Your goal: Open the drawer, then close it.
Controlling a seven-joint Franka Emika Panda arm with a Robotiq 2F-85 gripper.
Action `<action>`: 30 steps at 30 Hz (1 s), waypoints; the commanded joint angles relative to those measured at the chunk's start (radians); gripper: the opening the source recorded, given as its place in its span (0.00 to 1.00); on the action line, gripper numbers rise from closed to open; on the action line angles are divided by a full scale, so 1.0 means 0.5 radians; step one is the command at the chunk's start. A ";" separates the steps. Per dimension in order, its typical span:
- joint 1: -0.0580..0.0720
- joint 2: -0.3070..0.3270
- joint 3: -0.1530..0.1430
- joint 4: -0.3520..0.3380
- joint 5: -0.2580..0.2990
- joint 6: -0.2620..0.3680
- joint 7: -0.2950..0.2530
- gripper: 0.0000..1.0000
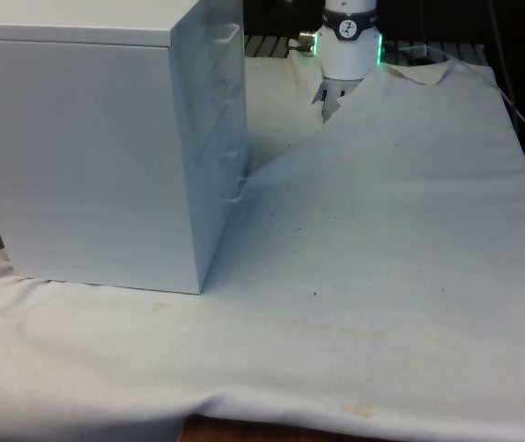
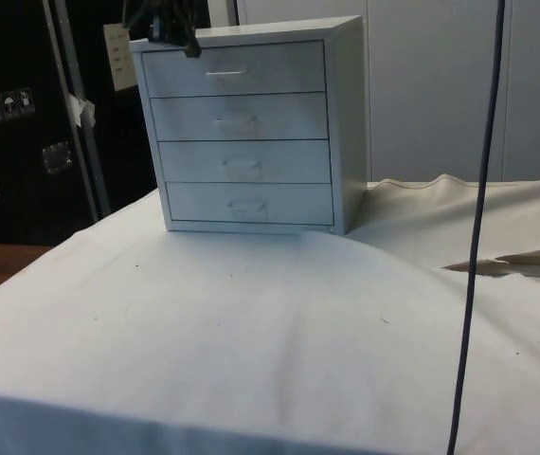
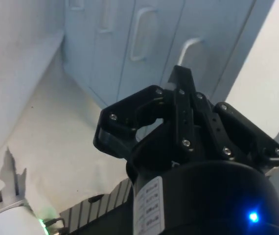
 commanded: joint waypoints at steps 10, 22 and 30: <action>0.000 -0.018 0.024 0.002 0.148 0.034 -0.010 0.00; 0.002 -0.020 0.038 0.004 0.286 0.068 -0.014 0.00; 0.008 -0.006 0.032 0.012 0.268 0.054 -0.004 0.10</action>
